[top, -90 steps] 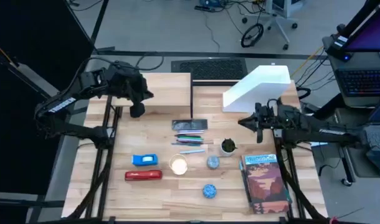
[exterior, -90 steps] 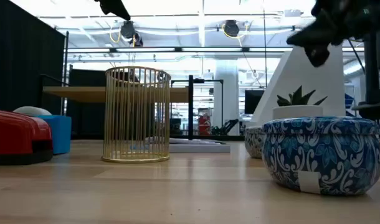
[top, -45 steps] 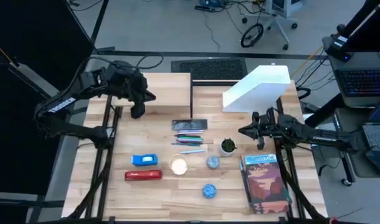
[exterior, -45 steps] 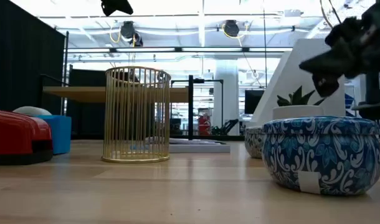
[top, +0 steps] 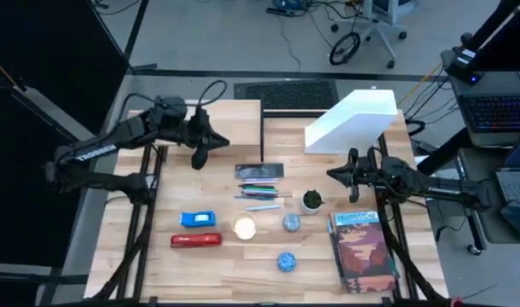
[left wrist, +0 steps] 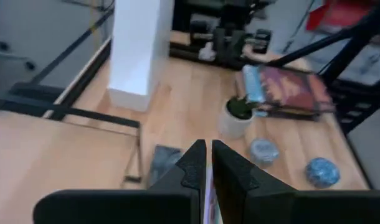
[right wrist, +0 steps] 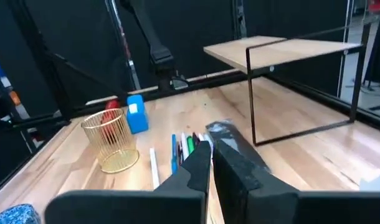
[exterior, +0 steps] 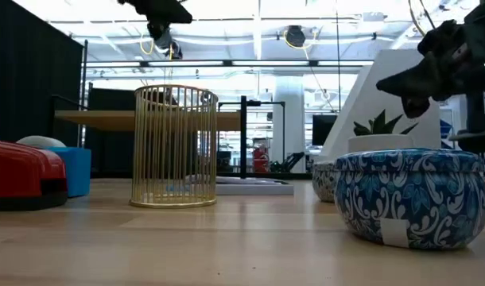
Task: Stock shelves
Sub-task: Return to Home Position
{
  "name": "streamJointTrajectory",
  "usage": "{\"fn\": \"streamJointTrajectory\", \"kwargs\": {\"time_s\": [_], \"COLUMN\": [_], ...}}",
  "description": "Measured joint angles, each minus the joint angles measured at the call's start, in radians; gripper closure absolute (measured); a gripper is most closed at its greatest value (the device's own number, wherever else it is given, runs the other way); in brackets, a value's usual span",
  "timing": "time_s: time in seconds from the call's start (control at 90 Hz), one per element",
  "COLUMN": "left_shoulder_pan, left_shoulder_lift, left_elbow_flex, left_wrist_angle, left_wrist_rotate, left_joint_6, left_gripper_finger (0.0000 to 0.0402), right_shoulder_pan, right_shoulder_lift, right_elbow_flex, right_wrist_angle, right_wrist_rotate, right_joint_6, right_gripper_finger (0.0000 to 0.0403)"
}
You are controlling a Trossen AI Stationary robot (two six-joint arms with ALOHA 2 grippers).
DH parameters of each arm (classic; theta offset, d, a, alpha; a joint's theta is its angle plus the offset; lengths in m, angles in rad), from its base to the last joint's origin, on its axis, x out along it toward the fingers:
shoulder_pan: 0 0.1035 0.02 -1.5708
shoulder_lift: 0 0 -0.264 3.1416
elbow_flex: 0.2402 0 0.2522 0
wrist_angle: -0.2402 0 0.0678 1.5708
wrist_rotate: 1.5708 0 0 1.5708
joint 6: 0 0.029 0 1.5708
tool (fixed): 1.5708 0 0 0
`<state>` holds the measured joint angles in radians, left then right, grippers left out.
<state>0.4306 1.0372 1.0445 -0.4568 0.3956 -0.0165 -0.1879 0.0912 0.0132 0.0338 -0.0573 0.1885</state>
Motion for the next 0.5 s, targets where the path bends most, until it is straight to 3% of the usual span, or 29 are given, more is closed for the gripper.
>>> {"fn": "streamJointTrajectory", "kwargs": {"time_s": [0.256, 0.5], "left_shoulder_pan": [-0.003, -0.043], "left_shoulder_lift": [-0.260, -0.545], "left_elbow_flex": [-0.357, -0.633], "left_wrist_angle": [0.255, 0.388], "left_wrist_rotate": [-0.028, -0.188], "left_joint_6": [-0.102, -0.188], "left_gripper_finger": [0.0391, 0.0391], "right_shoulder_pan": [0.000, 0.000], "right_shoulder_lift": [-0.012, -0.012], "right_elbow_flex": [0.000, 0.000], "right_wrist_angle": [-0.014, -0.013], "right_wrist_rotate": [0.001, 0.002], "right_joint_6": [-0.011, -0.011], "right_gripper_finger": [0.0401, 0.0401]}}
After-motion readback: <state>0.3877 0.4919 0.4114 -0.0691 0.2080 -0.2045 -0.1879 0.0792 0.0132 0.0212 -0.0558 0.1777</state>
